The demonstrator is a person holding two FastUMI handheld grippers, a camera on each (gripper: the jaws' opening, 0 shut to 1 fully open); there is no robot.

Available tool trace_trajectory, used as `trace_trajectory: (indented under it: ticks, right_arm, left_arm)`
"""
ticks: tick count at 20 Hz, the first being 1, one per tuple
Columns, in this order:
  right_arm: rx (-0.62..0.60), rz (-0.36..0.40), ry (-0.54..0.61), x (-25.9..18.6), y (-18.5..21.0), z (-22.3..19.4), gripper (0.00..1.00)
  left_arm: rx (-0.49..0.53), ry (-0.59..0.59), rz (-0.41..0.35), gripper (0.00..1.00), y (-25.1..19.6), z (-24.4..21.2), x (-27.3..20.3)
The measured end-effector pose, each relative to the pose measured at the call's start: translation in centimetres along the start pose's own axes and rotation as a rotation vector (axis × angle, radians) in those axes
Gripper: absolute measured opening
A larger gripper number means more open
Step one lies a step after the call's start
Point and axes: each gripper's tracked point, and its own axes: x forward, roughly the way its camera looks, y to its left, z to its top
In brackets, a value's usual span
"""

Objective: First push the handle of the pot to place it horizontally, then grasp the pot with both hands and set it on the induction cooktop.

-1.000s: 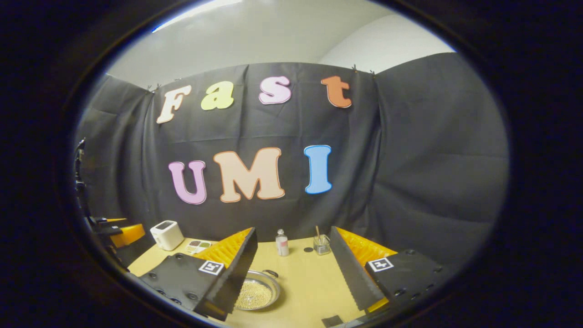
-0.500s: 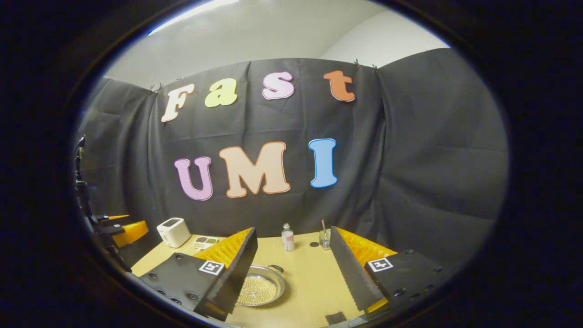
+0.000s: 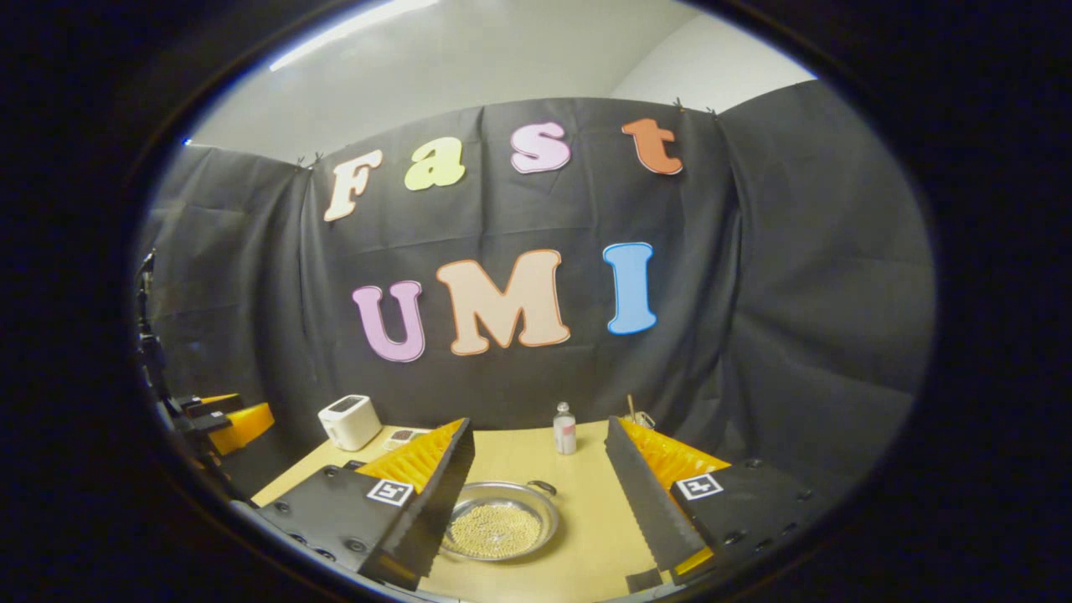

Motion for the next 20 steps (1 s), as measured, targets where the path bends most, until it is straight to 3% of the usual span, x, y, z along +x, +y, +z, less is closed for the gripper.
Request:
trace_trajectory:
  ticks: [2, 3, 4, 6, 7, 8, 10, 11, 13, 15, 20]
  right_arm:
    - [0.003, 0.017, 0.013, 0.2, 0.8, -0.5, 0.72]
    - [0.002, 0.025, 0.022, 0.2, 1.3, -0.8, 0.7]
    - [0.005, 0.035, 0.032, 0.3, 1.7, -1.1, 0.63]
    - [0.01, 0.05, 0.037, 0.3, 2.5, -1.3, 0.43]
    - [0.013, 0.052, 0.036, 0.3, 2.8, -1.2, 0.36]
    - [0.019, 0.045, 0.035, 0.4, 2.7, -1.4, 0.24]
    - [0.025, 0.044, 0.054, 0.5, 3.0, -2.0, 0.0]
    - [0.019, 0.038, 0.066, 0.7, 3.0, -2.5, 0.05]
    - [0.002, 0.031, 0.103, 1.2, 3.0, -3.9, 0.05]
    - [-0.006, 0.033, 0.168, 1.5, 3.5, -6.7, 0.05]
    - [-0.009, 0.072, 0.367, 1.4, 6.2, -14.6, 0.0]
  left_arm:
    - [-0.001, -0.003, 0.011, 0.95, 0.6, -0.1, -0.3]
    - [-0.004, -0.001, 0.013, 0.92, 0.8, -0.3, -0.4]
    - [-0.008, 0.004, 0.014, 0.95, 1.0, -0.4, -0.5]
    - [-0.011, 0.012, 0.016, 0.92, 1.4, -0.8, -0.7]
    - [-0.008, 0.014, 0.019, 0.95, 1.7, -1.0, -0.8]
    - [-0.004, 0.014, 0.02, 0.92, 1.9, -1.0, -0.9]
    - [0.004, 0.018, 0.025, 0.95, 2.5, -1.3, -1.0]
    - [0.005, 0.019, 0.028, 0.92, 2.8, -1.3, -1.2]
    - [0.003, 0.021, 0.035, 0.95, 3.5, -1.6, -1.4]
    - [0.002, 0.029, 0.046, 0.92, 4.3, -2.1, -1.5]
    - [0.0, 0.053, 0.084, 0.95, 7.0, -3.4, -1.9]
